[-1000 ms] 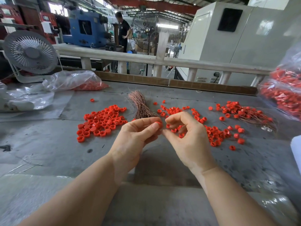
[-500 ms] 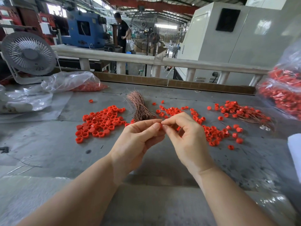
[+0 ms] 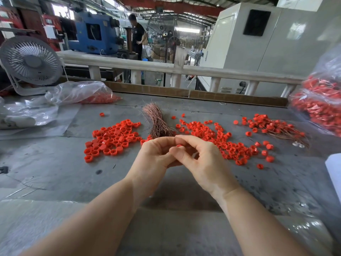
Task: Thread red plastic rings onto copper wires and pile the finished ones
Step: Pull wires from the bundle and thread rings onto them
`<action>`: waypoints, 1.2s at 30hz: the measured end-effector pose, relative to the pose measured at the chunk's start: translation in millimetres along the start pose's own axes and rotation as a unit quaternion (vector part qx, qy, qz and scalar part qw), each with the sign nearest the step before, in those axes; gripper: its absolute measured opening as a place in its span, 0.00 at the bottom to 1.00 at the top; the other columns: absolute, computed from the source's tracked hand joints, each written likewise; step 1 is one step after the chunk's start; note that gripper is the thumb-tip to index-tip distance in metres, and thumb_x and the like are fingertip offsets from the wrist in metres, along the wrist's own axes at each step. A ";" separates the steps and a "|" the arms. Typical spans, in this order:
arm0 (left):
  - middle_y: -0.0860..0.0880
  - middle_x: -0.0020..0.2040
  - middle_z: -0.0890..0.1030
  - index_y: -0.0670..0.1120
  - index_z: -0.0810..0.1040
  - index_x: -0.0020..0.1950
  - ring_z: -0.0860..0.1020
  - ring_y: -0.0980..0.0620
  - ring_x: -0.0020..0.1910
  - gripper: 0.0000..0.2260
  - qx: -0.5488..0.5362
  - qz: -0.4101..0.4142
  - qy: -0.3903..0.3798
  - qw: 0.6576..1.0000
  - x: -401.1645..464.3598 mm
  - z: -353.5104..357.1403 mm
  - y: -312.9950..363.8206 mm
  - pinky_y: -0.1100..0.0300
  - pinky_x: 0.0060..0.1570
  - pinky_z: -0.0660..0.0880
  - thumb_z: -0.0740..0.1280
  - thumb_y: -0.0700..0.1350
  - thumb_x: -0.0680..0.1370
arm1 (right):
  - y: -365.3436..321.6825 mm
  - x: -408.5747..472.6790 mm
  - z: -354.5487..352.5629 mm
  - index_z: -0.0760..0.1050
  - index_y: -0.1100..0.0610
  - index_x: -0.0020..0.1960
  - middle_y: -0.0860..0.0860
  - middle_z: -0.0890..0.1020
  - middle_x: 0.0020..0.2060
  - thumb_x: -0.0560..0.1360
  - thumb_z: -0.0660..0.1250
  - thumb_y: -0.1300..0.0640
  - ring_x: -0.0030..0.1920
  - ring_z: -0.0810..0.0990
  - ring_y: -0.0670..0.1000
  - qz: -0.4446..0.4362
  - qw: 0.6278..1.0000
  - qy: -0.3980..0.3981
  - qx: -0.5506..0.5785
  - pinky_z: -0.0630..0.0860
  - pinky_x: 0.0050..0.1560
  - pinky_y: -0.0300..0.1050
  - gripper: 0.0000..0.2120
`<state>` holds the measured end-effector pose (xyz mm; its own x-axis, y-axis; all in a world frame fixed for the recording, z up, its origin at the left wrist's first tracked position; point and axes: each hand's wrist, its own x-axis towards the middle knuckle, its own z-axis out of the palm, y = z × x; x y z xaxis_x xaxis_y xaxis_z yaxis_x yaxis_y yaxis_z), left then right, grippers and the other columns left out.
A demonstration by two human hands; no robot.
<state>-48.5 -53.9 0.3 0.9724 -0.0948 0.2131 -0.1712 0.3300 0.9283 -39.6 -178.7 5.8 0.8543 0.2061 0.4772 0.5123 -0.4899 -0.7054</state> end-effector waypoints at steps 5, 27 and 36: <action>0.46 0.37 0.84 0.32 0.77 0.49 0.82 0.53 0.38 0.06 0.060 0.029 0.002 0.998 -1.7 1.3 0.5 0.64 0.40 0.78 0.62 0.29 0.75 | -0.2 0.9 -0.2 0.81 0.51 0.45 0.42 0.80 0.33 0.68 0.72 0.49 0.37 0.78 0.41 0.004 0.997 -0.001 0.081 0.78 0.43 0.43 0.09; 0.49 0.31 0.82 0.43 0.81 0.42 0.79 0.57 0.29 0.03 0.057 0.055 0.085 0.993 -1.2 0.5 4.9 0.67 0.32 0.76 0.68 0.38 0.72 | -0.5 1.8 -3.6 0.78 0.46 0.48 0.44 0.81 0.38 0.72 0.65 0.72 0.32 0.75 0.42 -0.017 0.987 0.035 0.157 0.70 0.33 0.32 0.20; 0.48 0.39 0.85 0.43 0.80 0.47 0.82 0.55 0.38 0.10 0.002 0.038 0.050 0.998 -1.1 0.9 6.4 0.64 0.41 0.79 0.69 0.31 0.69 | 3.8 5.2 -5.4 0.80 0.50 0.42 0.43 0.80 0.34 0.70 0.70 0.69 0.32 0.76 0.41 -0.058 0.987 0.103 0.111 0.72 0.37 0.34 0.13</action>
<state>-50.8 -52.6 6.2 0.9676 0.0246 0.2513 -0.2452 0.3290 0.9119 -33.7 -184.1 8.4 0.7646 0.0613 0.6416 0.6315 -0.2705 -0.7267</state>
